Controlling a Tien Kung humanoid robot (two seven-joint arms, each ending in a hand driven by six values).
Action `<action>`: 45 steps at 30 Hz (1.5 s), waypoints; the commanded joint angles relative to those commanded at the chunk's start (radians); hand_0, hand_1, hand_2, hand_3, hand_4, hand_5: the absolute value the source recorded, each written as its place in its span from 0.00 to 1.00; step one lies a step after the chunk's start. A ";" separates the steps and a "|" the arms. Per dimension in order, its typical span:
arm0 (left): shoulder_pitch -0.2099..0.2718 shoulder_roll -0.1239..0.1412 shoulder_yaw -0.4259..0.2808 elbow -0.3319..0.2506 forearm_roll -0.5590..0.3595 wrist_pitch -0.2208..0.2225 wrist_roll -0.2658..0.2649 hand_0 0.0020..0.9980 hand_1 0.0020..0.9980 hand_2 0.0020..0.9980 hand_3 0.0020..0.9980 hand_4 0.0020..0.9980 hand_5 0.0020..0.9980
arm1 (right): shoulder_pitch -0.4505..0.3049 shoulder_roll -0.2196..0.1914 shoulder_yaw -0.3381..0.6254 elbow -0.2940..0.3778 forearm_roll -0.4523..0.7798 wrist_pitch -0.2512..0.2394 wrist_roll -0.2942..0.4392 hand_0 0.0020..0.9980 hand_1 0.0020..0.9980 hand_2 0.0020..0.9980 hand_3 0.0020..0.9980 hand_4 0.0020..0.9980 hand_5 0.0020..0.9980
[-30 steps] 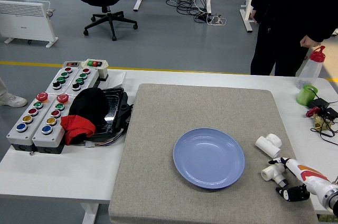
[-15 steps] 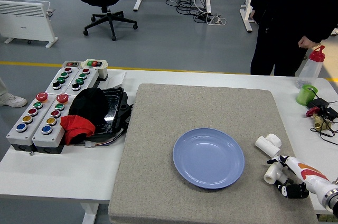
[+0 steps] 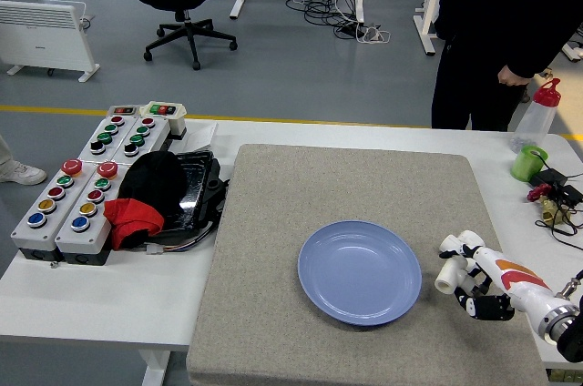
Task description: Pick pipe place plate twice
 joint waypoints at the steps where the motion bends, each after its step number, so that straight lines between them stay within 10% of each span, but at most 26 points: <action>1: -0.001 0.000 0.000 0.000 -0.001 0.000 0.000 0.73 0.77 0.74 0.70 0.44 1.00 | 0.012 0.002 -0.012 0.000 0.001 0.000 0.001 0.40 0.50 0.59 0.70 0.45 0.07; 23: -0.004 -0.001 0.012 -0.001 -0.021 0.004 -0.002 0.73 0.77 0.74 0.70 0.44 1.00 | 0.400 0.138 -0.364 -0.210 0.051 0.060 0.018 0.49 0.57 0.62 0.71 0.46 0.09; 24: -0.004 -0.001 0.012 -0.001 -0.021 0.004 -0.002 0.72 0.77 0.74 0.70 0.44 1.00 | 0.406 0.141 -0.374 -0.216 0.053 0.063 0.018 0.62 0.64 0.67 0.73 0.51 0.14; 29: -0.004 -0.003 0.012 -0.002 -0.021 0.005 0.000 0.72 0.77 0.74 0.70 0.44 1.00 | 0.447 0.173 -0.439 -0.275 0.061 0.084 0.017 0.62 0.64 0.67 0.73 0.51 0.14; 30: -0.004 -0.003 0.012 -0.002 -0.021 0.005 0.000 0.72 0.77 0.74 0.70 0.44 1.00 | 0.452 0.177 -0.447 -0.284 0.062 0.086 0.016 0.78 0.76 0.83 0.80 0.62 0.23; 45: -0.001 -0.004 0.005 -0.003 -0.011 0.006 0.003 0.72 0.77 0.74 0.70 0.44 1.00 | 0.465 0.197 -0.481 -0.343 0.058 0.081 0.054 0.96 0.92 1.00 1.00 0.74 0.30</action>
